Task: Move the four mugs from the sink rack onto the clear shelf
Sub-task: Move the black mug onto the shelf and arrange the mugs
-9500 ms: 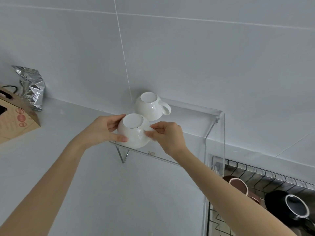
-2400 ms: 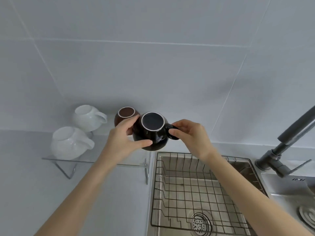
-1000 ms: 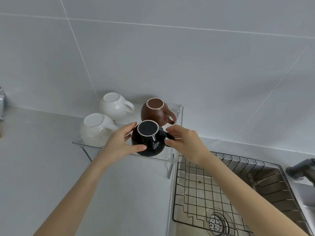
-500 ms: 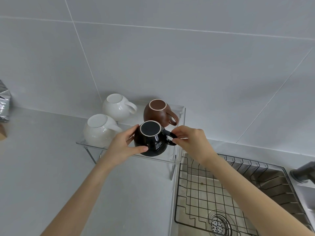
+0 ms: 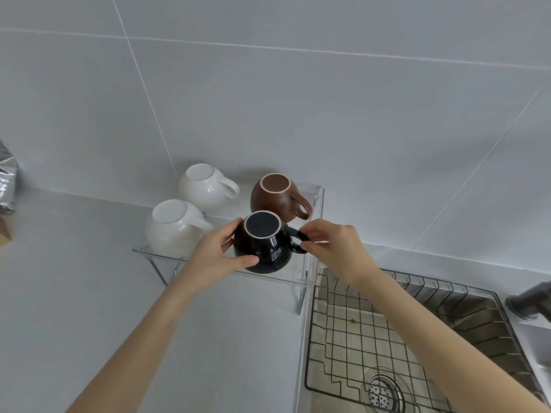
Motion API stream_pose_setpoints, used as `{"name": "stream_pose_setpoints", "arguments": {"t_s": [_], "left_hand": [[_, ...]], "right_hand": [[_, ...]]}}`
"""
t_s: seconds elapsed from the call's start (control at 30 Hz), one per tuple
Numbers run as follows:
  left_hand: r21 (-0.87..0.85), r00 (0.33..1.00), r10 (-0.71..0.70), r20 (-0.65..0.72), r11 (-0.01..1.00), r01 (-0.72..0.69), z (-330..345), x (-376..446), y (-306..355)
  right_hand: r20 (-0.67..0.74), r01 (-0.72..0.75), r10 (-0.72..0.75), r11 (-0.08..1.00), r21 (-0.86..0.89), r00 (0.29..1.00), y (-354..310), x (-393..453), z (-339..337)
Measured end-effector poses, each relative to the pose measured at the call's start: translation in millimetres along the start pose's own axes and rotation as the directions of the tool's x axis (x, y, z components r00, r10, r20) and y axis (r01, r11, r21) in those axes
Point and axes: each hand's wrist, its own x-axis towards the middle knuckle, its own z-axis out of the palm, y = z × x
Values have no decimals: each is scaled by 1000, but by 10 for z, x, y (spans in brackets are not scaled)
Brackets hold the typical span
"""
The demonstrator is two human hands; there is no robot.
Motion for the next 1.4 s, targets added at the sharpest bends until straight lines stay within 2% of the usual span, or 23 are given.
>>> {"name": "stream_pose_setpoints", "arguments": {"t_s": [0.13, 0.3, 0.4, 0.47, 0.6, 0.87, 0.97, 1.2, 1.4], "left_hand": [[53, 998, -54, 14, 997, 53, -102, 130, 135], [141, 999, -10, -48, 990, 17, -97, 573, 327], [175, 994, 89, -57, 981, -78, -11, 836, 352], [149, 994, 94, -63, 985, -84, 23, 978, 298], [108, 993, 46, -105, 994, -34, 33, 1090, 206], [167, 987, 133, -89, 979, -116, 10, 1075, 177], [225, 986, 133, -102, 969, -107, 16, 1065, 181], [226, 979, 136, -154, 969, -99, 49, 1027, 184], [254, 973, 145, -177, 962, -97, 36, 1047, 167]], "right_hand": [[52, -26, 27, 1000, -14, 998, -35, 101, -109], [-156, -33, 14, 992, -120, 988, -12, 374, -182], [-198, -73, 21, 962, -262, 980, 55, 462, -98], [-192, -65, 7, 953, -297, 981, 93, 500, -36], [-208, -48, -14, 957, -288, 978, 135, 534, 25], [-173, -35, -6, 971, -235, 985, 134, 622, -28], [-177, -44, 3, 972, -229, 984, 138, 669, -48], [-154, -47, 11, 971, -233, 988, 174, 741, -86], [-187, -52, 10, 974, -220, 982, 203, 742, -49]]}}
